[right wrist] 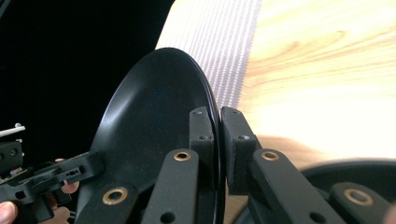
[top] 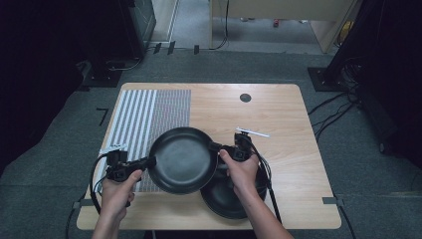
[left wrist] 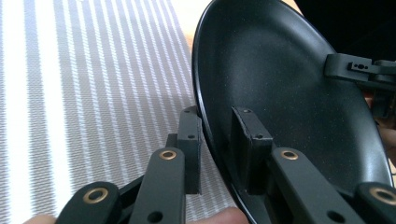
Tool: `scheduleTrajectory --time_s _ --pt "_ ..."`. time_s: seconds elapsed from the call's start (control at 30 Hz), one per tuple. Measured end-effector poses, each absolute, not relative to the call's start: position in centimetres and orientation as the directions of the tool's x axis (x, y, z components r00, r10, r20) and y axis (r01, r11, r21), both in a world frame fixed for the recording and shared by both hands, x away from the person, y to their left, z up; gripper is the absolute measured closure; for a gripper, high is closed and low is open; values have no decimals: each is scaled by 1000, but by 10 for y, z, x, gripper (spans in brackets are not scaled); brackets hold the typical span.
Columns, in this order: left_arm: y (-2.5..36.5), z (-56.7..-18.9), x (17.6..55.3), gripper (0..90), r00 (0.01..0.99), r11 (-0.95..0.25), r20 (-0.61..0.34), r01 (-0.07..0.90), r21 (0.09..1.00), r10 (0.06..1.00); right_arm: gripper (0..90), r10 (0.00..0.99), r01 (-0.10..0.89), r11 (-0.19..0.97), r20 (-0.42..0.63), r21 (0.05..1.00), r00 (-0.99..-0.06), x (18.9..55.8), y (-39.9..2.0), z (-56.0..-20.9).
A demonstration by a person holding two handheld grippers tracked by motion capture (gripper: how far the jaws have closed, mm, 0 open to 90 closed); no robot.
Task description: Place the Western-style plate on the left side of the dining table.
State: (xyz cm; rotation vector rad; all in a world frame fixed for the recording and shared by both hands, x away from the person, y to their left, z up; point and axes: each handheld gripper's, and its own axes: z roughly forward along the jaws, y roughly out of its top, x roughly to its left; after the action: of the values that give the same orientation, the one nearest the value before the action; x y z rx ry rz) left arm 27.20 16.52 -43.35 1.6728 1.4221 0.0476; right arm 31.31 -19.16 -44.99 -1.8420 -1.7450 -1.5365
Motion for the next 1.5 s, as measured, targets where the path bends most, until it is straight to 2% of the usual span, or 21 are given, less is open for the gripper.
scheduleTrajectory --time_s 0.5,0.83,1.1,1.5 --pt "212 -445 291 747 220 184 -519 765 618 826 843 639 844 -228 728 486 -246 360 -134 -454" --pt "246 -450 320 751 169 226 -537 774 591 827 844 647 852 -218 724 475 -238 388 -97 -456" --pt "254 -454 343 757 155 243 -537 765 596 829 842 661 851 -237 720 468 -212 408 -84 -463" --pt "259 -471 381 770 107 264 -546 788 556 831 839 663 860 -285 735 424 -143 434 -77 -487"
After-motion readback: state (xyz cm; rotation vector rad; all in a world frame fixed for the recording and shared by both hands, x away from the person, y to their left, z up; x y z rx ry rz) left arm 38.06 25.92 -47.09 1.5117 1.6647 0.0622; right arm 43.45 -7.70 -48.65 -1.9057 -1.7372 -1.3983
